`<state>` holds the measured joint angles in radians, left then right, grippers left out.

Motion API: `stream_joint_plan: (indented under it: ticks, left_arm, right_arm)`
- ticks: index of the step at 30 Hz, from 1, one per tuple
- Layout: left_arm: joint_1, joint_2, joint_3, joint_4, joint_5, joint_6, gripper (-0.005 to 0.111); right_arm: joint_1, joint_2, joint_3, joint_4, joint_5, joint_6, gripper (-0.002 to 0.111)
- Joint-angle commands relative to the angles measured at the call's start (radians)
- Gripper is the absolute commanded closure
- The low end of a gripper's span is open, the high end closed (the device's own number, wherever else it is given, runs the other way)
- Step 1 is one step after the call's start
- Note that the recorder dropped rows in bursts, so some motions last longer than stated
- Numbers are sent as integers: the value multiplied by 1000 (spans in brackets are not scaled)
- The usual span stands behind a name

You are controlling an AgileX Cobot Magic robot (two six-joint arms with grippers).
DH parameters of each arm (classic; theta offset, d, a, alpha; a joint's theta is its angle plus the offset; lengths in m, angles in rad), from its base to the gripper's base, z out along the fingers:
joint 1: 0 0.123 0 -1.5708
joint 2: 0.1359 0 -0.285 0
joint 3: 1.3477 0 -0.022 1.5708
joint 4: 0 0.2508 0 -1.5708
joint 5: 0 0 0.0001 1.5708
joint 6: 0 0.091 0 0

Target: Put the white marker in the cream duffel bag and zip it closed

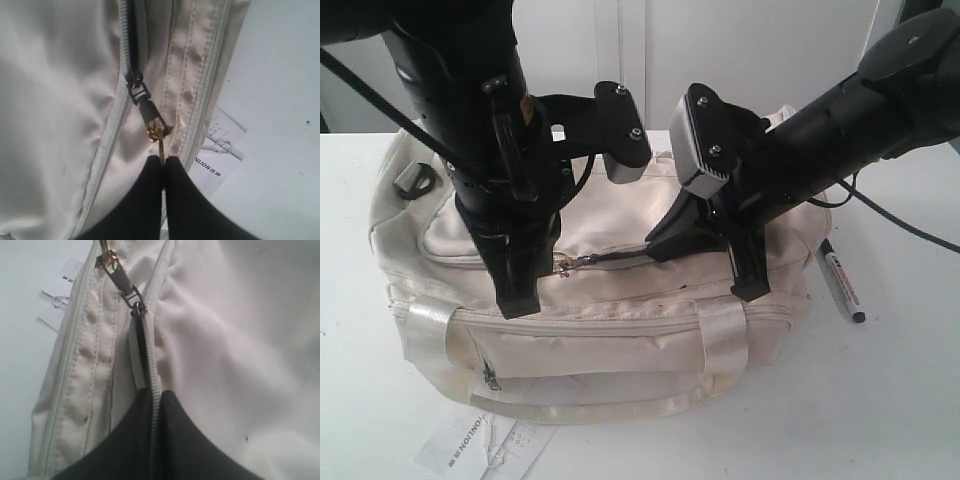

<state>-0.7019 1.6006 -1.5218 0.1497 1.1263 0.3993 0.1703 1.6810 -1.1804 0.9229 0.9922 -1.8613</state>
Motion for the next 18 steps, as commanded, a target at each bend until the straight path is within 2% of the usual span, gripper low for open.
stream_joint_plan:
  ticks: [1, 14, 18]
  left_arm:
    - [2, -7, 7, 33, 95, -1, 107]
    - [4, -7, 7, 68, 95, 5, 107]
    - [37, -7, 9, 74, 95, 5, 107]
  right_arm:
    - [-2, -15, 6, -31, -18, 30, 108]
    - [-2, -18, 6, -91, -21, 64, 108]
    - [-2, -18, 6, -91, -27, 64, 108]
